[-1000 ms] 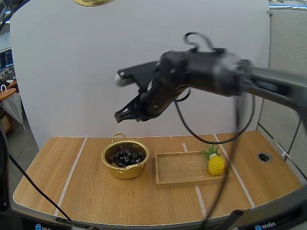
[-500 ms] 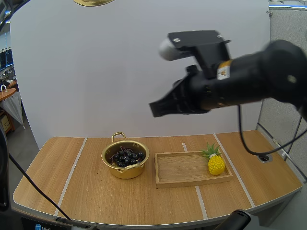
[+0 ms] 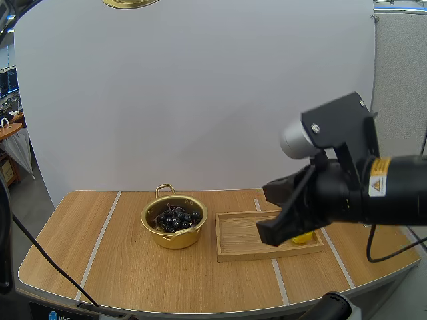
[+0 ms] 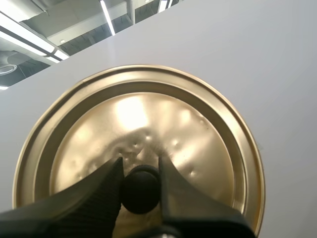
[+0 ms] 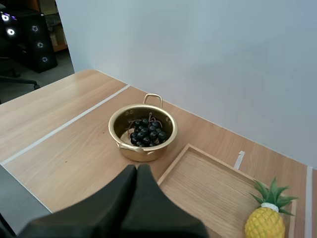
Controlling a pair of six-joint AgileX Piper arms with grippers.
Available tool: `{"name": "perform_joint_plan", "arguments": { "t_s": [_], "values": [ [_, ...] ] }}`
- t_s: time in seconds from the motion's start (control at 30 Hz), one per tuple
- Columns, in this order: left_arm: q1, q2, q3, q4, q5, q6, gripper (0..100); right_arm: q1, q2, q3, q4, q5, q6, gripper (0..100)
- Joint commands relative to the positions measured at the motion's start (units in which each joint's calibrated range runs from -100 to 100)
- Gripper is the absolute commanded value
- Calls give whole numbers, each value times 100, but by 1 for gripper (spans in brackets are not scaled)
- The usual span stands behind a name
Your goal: Open the pot, put the grape inside, and close it
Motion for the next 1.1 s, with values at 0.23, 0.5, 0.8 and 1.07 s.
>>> {"name": "perform_joint_plan", "arguments": {
  "t_s": [0.23,0.5,0.8,1.07],
  "values": [
    [-15,-100,-49,-88,460,-68,0,-578,-56,294,397,-39,46,0],
    [-15,-149,-49,-124,3502,-68,0,-647,-56,323,437,-39,46,0],
    [-15,-149,267,-124,3502,-68,0,-647,-56,323,448,-39,46,0],
    [-15,-141,1582,-169,3502,107,0,-647,-56,323,448,-39,46,0]
  ]
}}
